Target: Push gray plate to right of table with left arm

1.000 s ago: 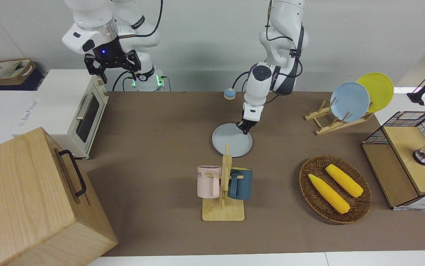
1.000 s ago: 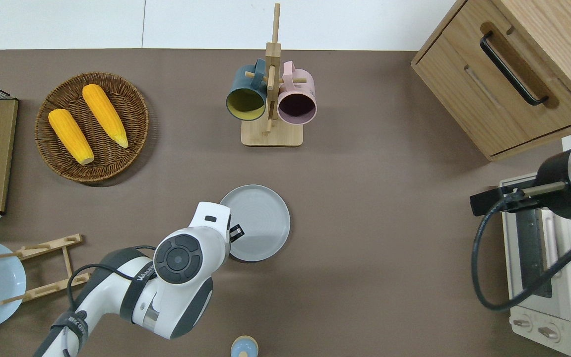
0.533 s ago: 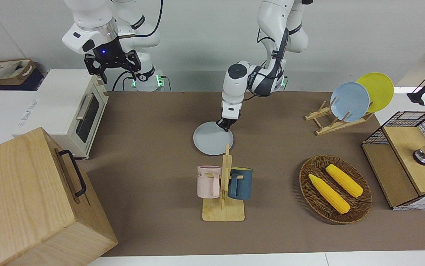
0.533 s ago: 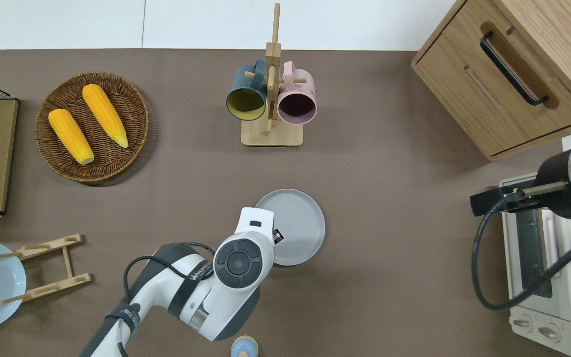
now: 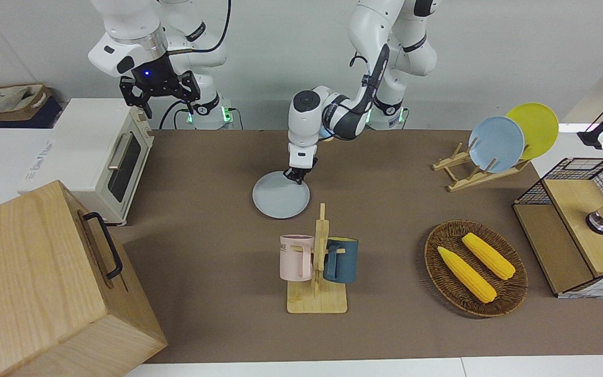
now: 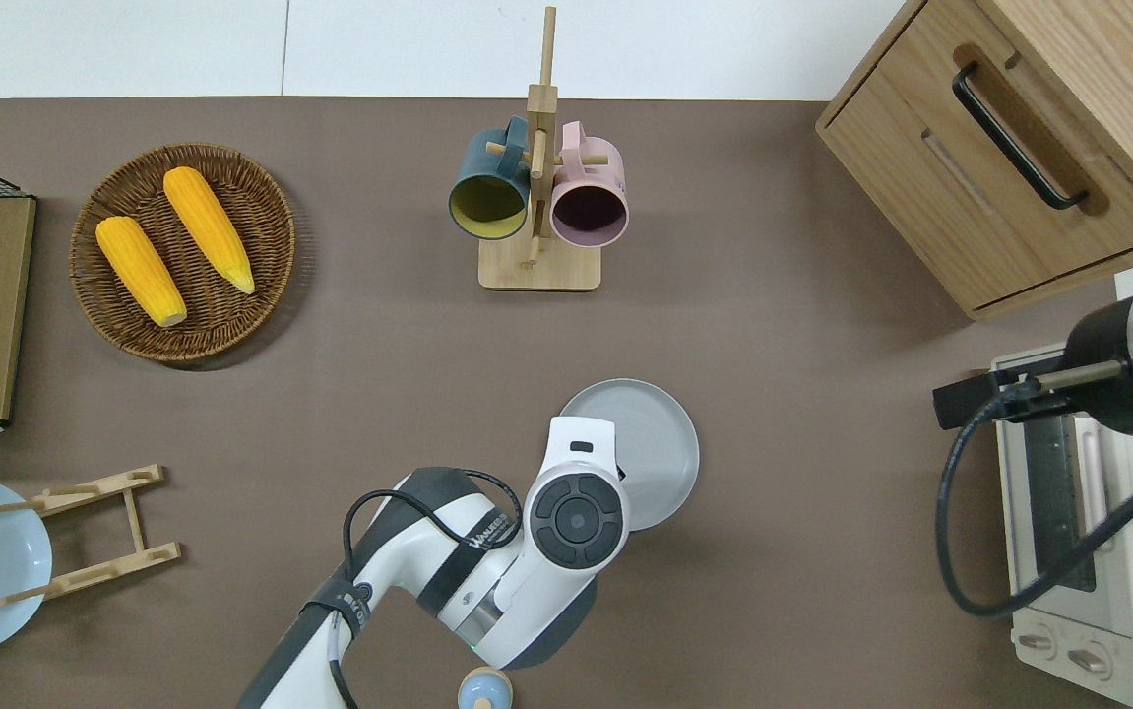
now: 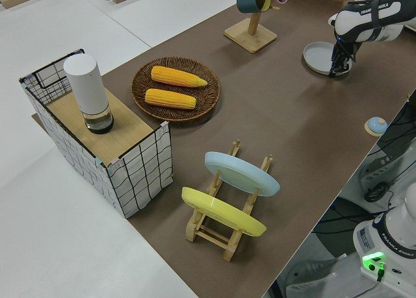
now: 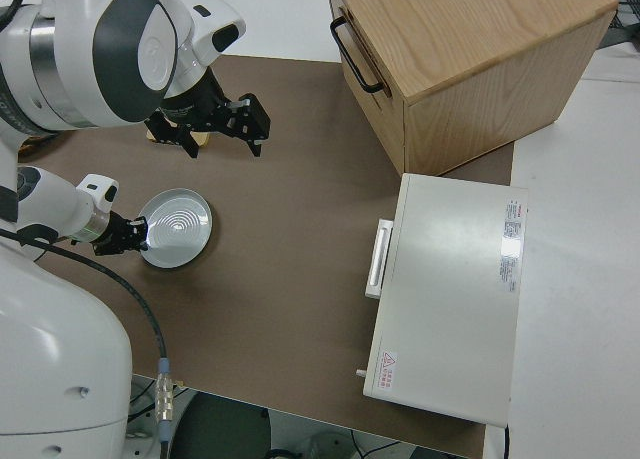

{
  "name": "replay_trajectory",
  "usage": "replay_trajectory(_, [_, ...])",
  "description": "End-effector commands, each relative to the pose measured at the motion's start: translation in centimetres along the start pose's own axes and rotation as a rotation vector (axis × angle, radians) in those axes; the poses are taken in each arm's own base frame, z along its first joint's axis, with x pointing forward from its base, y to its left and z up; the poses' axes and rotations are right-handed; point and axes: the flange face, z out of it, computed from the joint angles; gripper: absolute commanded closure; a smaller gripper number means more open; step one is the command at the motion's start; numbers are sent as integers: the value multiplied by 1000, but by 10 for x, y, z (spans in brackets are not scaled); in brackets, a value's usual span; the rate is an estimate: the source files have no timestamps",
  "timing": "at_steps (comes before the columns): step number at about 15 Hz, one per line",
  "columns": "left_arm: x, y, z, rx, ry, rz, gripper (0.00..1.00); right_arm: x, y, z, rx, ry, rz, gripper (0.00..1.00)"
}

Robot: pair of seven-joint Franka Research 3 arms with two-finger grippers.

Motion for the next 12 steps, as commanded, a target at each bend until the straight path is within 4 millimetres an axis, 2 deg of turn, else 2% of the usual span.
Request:
replay_trajectory(1, [-8, 9, 23, 48, 6, -5, 1000, -3, 1, -4, 4, -4, 15, 17])
replay_trajectory(3, [-6, 10, 19, 44, 8, -6, 1000, -3, 1, -4, 5, -4, 15, 17])
replay_trajectory(4, [0, 8, 14, 49, 8, -13, 798, -3, 1, -4, 5, -4, 15, 17])
replay_trajectory(7, [0, 10, 11, 56, 8, -15, 3, -3, 1, -4, 4, -4, 15, 17])
replay_trajectory(12, [4, 11, 2, 54, 12, -18, 0, -3, 1, -4, 5, -4, 15, 17])
